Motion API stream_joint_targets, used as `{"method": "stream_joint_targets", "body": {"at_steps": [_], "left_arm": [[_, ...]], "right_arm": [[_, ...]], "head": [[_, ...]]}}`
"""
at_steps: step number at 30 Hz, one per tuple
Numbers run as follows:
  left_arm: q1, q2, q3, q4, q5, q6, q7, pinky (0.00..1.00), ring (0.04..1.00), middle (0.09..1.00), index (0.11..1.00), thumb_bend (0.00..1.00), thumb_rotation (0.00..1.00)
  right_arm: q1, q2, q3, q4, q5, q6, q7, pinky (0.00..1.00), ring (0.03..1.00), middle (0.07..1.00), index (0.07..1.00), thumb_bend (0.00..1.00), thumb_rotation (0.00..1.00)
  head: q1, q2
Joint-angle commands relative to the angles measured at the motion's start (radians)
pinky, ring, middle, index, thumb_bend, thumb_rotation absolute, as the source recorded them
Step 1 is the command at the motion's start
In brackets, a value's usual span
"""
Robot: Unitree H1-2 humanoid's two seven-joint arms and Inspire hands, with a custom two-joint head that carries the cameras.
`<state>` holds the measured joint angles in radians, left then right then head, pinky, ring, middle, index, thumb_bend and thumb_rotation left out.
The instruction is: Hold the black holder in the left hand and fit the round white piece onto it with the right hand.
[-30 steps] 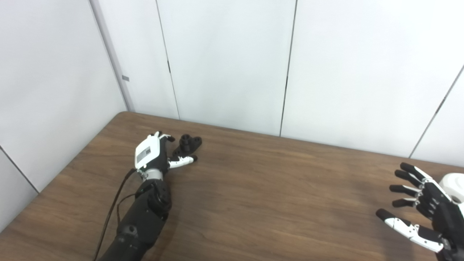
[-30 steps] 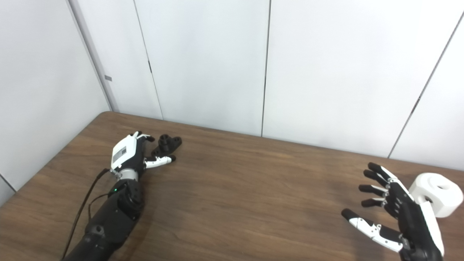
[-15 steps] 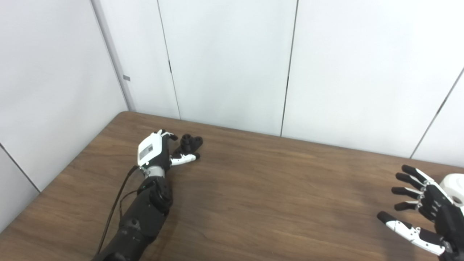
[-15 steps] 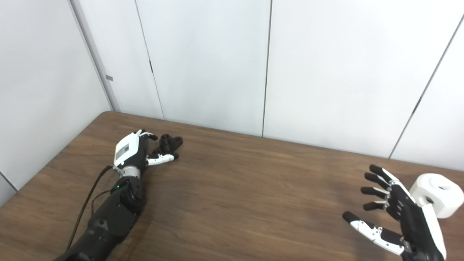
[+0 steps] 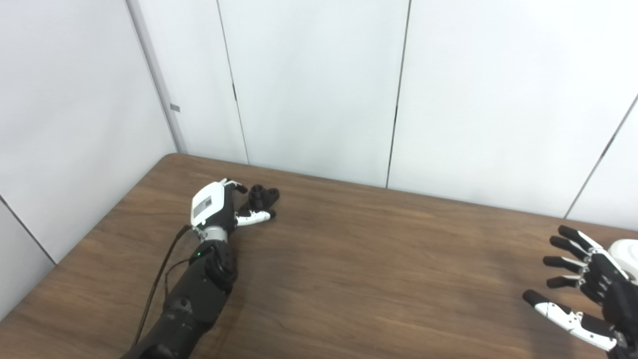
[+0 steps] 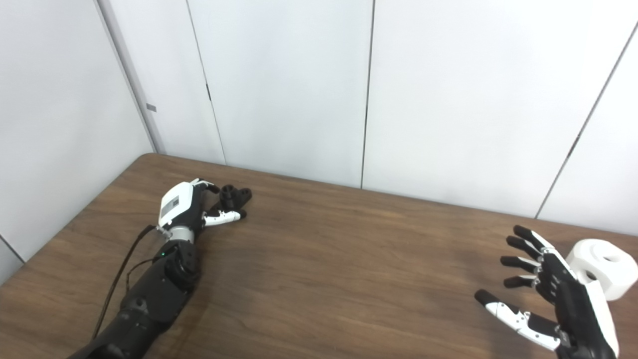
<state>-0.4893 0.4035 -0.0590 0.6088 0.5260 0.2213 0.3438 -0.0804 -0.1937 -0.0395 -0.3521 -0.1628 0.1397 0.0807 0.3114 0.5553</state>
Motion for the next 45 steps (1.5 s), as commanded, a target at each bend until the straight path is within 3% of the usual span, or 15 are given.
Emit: {"method": "stream_joint_targets", "body": {"at_steps": [1, 2, 3, 5, 16, 26, 29, 34, 37, 39, 45], "left_arm": [[0.020, -0.015, -0.022, 0.023, -0.038, -0.046, -0.054, 0.81, 0.907, 0.871, 0.598, 0.88, 0.13], [0.023, -0.014, -0.024, 0.026, -0.042, -0.065, -0.052, 0.82, 0.906, 0.853, 0.543, 0.71, 0.10], [0.023, -0.011, -0.031, 0.035, -0.035, -0.081, -0.044, 0.82, 0.905, 0.844, 0.515, 0.62, 0.08], [0.021, -0.007, -0.043, 0.051, -0.019, -0.100, -0.028, 0.82, 0.892, 0.806, 0.488, 0.54, 0.06], [0.005, -0.006, -0.074, 0.120, -0.001, -0.120, 0.037, 0.77, 0.846, 0.789, 0.482, 0.52, 0.06], [0.019, 0.000, -0.104, 0.114, 0.006, -0.131, 0.035, 0.75, 0.840, 0.792, 0.483, 0.52, 0.06], [0.049, 0.001, -0.117, 0.049, -0.013, -0.147, -0.010, 0.81, 0.869, 0.802, 0.482, 0.52, 0.06], [0.114, -0.014, -0.148, -0.052, -0.058, -0.268, -0.068, 0.89, 0.926, 0.827, 0.481, 0.52, 0.05], [0.154, -0.021, -0.187, -0.151, -0.061, -0.303, -0.136, 0.89, 0.948, 0.854, 0.481, 0.52, 0.05], [0.173, -0.025, -0.215, -0.214, -0.066, -0.315, -0.190, 0.96, 0.955, 0.869, 0.482, 0.52, 0.06], [0.218, -0.046, -0.270, -0.374, -0.094, -0.336, -0.338, 0.99, 0.991, 0.900, 0.481, 0.52, 0.06]], "right_arm": [[-0.028, -0.004, -0.008, -0.032, 0.006, -0.017, -0.009, 0.55, 0.723, 0.829, 0.857, 0.46, 0.01], [-0.028, -0.003, -0.009, -0.032, 0.007, -0.016, -0.009, 0.55, 0.724, 0.830, 0.858, 0.46, 0.01], [-0.028, -0.003, -0.009, -0.031, 0.006, -0.018, -0.010, 0.55, 0.725, 0.831, 0.858, 0.46, 0.02], [-0.030, -0.004, -0.010, -0.029, 0.003, -0.017, -0.011, 0.54, 0.718, 0.829, 0.857, 0.46, 0.05], [-0.028, -0.012, -0.020, -0.021, 0.007, -0.030, -0.012, 0.53, 0.707, 0.824, 0.848, 0.46, 0.11], [-0.034, -0.013, -0.021, -0.015, -0.002, -0.037, -0.013, 0.54, 0.708, 0.827, 0.850, 0.47, 0.17], [-0.037, -0.009, -0.019, -0.014, -0.001, -0.039, -0.013, 0.55, 0.712, 0.828, 0.851, 0.46, 0.16], [-0.044, -0.002, -0.020, -0.016, 0.015, -0.018, -0.009, 0.59, 0.716, 0.836, 0.855, 0.45, 0.08], [-0.050, -0.003, -0.018, -0.012, 0.005, -0.008, -0.011, 0.63, 0.723, 0.834, 0.857, 0.45, 0.13], [-0.054, -0.005, -0.018, -0.004, -0.001, -0.015, -0.015, 0.61, 0.718, 0.831, 0.855, 0.46, 0.17], [-0.056, -0.007, -0.015, 0.021, -0.031, -0.047, -0.030, 0.61, 0.712, 0.822, 0.847, 0.49, 0.23]], "head": [[0.001, 0.001], [0.001, 0.001], [-0.001, 0.001], [-0.003, -0.001], [-0.007, -0.003], [-0.017, 0.000], [-0.027, 0.001], [-0.054, 0.003], [-0.084, 0.008], [-0.100, 0.011], [-0.153, 0.024]]}}
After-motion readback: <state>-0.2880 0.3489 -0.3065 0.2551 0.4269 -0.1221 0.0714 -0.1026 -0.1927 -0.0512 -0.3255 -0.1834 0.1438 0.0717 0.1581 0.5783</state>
